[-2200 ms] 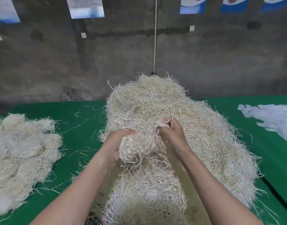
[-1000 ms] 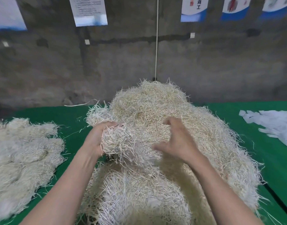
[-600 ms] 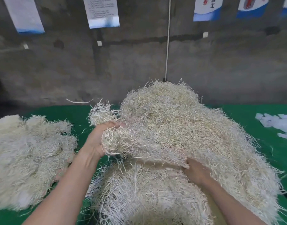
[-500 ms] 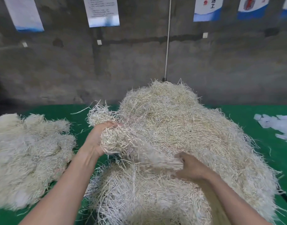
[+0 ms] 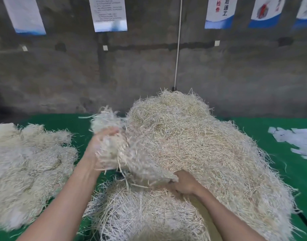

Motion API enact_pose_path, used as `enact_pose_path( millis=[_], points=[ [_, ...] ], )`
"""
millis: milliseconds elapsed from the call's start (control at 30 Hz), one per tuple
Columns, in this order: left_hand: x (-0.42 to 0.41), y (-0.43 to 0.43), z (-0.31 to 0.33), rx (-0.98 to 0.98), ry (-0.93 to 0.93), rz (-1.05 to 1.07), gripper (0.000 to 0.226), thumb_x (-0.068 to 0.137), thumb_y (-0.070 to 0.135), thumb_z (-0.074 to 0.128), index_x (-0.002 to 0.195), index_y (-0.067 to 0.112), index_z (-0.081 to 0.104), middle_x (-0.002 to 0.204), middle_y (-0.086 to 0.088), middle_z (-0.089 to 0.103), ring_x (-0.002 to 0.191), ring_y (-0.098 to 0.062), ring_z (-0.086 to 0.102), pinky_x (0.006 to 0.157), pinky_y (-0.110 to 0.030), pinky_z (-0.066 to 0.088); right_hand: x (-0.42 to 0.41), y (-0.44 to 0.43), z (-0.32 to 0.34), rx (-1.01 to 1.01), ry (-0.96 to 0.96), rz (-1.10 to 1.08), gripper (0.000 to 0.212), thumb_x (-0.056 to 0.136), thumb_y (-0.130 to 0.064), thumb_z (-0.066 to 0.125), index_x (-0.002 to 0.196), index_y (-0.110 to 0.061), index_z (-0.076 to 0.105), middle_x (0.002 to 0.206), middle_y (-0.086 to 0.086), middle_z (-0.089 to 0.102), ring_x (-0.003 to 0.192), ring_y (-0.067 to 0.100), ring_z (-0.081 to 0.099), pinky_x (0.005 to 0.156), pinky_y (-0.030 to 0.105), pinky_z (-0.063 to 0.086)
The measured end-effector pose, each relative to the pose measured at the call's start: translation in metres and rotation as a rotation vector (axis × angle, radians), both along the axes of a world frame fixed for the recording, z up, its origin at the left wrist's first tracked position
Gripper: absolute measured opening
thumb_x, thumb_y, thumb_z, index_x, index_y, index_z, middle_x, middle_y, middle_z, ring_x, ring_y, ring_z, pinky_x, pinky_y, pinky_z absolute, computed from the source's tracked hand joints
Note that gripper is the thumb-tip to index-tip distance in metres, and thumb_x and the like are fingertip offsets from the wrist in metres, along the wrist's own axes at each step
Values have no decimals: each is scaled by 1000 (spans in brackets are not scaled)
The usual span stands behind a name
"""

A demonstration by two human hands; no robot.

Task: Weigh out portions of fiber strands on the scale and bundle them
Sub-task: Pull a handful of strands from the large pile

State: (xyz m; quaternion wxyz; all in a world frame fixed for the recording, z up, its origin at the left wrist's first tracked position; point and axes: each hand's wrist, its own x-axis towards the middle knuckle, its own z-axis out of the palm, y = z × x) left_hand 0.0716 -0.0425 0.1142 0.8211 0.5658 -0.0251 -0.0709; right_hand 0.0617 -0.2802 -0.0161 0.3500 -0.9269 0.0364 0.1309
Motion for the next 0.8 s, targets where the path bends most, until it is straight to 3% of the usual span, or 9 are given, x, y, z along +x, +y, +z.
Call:
enact_pose_path(
  millis=[100, 167, 233, 333, 433, 533, 633, 700, 800],
  points=[
    [3, -21, -19, 751, -91, -379, 70, 42, 42, 85, 102, 37, 51, 111, 19, 52, 105, -5, 55, 93, -31, 49, 7, 1, 16, -42, -182, -121, 37, 85, -23, 64, 119, -12, 56, 118, -2, 56, 101, 14, 58, 88, 22, 46],
    [-2, -55, -46, 1080, -187, -569, 57, 55, 35, 84, 90, 53, 43, 94, 26, 54, 88, 14, 53, 70, -3, 44, 7, 11, 32, 45, -319, -131, 26, 83, -13, 63, 109, -14, 57, 110, -3, 59, 88, 12, 59, 82, 26, 51],
    [-1, -83, -74, 1234, -205, -509, 41, 68, 30, 81, 77, 45, 45, 70, 22, 51, 58, 15, 47, 44, 0, 35, 5, 16, 45, 58, -413, -111, 36, 81, 1, 60, 113, -15, 54, 102, -1, 61, 73, 11, 57, 66, 22, 51],
    [19, -83, -93, 1290, -188, -144, 19, 81, 10, 63, 69, 16, 49, 68, 11, 52, 47, 0, 45, 37, -11, 30, -5, 1, 51, 163, -443, -93, 42, 79, -3, 65, 113, -21, 47, 91, -4, 58, 72, 16, 59, 60, 27, 53],
    [42, -64, -83, 1126, -154, 154, 28, 76, -4, 53, 54, 10, 44, 59, 1, 49, 33, -4, 34, 31, -16, 25, -11, -22, 42, 211, -496, -70, 22, 85, -13, 62, 93, -25, 46, 81, -11, 48, 65, 4, 45, 55, 14, 39],
    [53, -54, -73, 1186, -354, 345, 32, 80, 3, 62, 53, 13, 49, 73, 1, 60, 48, -2, 52, 41, -19, 46, -17, -33, 22, 120, -425, -22, 7, 91, -18, 57, 98, -20, 57, 104, -10, 54, 84, 8, 56, 69, 13, 46],
    [64, -36, -67, 1113, -351, 457, 28, 84, 10, 64, 59, 15, 53, 68, 1, 63, 49, -8, 55, 36, -15, 40, -29, -49, -2, 97, -311, -109, 20, 90, -40, 57, 107, -29, 59, 115, -14, 49, 91, 12, 65, 67, 19, 54],
    [72, -22, -68, 974, -166, 471, 21, 79, -2, 60, 59, 2, 54, 57, -8, 60, 37, -14, 46, 30, -18, 29, -38, -59, -11, 38, -256, -136, 20, 89, -49, 52, 105, -39, 58, 121, -9, 57, 94, 11, 65, 84, 31, 55],
    [67, -26, -69, 892, -75, 425, 8, 73, -9, 54, 66, -10, 54, 52, -6, 50, 39, -17, 44, 35, -21, 31, -39, -59, -10, -53, -120, -128, 52, 89, -45, 55, 135, -25, 42, 134, -4, 49, 96, 11, 62, 88, 30, 52]
  ],
)
